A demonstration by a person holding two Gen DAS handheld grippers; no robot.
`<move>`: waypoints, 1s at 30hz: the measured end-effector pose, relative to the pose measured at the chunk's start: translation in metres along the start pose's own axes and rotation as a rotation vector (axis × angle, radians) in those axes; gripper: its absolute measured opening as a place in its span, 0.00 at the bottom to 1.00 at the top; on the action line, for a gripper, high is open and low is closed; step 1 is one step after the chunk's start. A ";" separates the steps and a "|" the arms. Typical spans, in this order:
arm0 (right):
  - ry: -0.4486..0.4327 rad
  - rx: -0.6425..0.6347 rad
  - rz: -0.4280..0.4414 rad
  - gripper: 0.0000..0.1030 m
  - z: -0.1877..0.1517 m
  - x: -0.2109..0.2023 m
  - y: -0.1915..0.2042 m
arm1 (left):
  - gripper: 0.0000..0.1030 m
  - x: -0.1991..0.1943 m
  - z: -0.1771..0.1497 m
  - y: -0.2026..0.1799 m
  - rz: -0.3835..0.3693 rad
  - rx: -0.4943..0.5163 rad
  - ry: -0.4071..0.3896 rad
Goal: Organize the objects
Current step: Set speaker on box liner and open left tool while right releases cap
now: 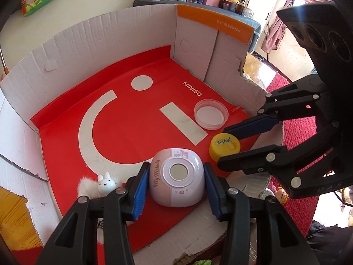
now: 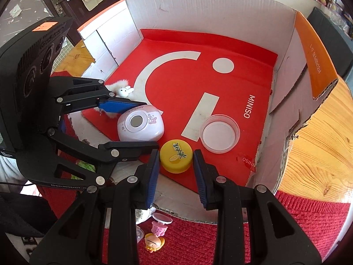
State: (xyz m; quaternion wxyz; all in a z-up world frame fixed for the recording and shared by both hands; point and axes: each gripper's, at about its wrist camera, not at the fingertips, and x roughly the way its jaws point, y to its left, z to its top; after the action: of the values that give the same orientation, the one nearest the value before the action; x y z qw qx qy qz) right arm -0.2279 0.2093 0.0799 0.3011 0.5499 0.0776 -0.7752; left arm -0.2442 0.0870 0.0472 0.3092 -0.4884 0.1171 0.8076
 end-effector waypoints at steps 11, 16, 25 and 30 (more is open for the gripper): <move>0.051 -0.001 0.002 0.29 0.000 0.006 0.006 | 0.48 0.006 0.003 -0.001 0.003 0.018 0.022; 0.054 -0.003 0.000 0.29 -0.002 0.005 0.007 | 0.48 0.006 0.003 -0.001 0.000 0.019 0.027; 0.058 -0.004 0.002 0.29 -0.007 0.002 0.007 | 0.48 0.006 0.002 -0.001 0.001 0.020 0.028; 0.059 -0.005 0.002 0.29 -0.008 0.002 0.006 | 0.48 0.006 0.001 -0.001 0.002 0.021 0.029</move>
State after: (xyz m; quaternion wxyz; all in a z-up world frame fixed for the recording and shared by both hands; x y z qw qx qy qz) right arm -0.2184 0.2069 0.0759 0.3008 0.5719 0.0878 -0.7581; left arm -0.2465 0.0909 0.0430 0.3117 -0.4967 0.1305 0.7995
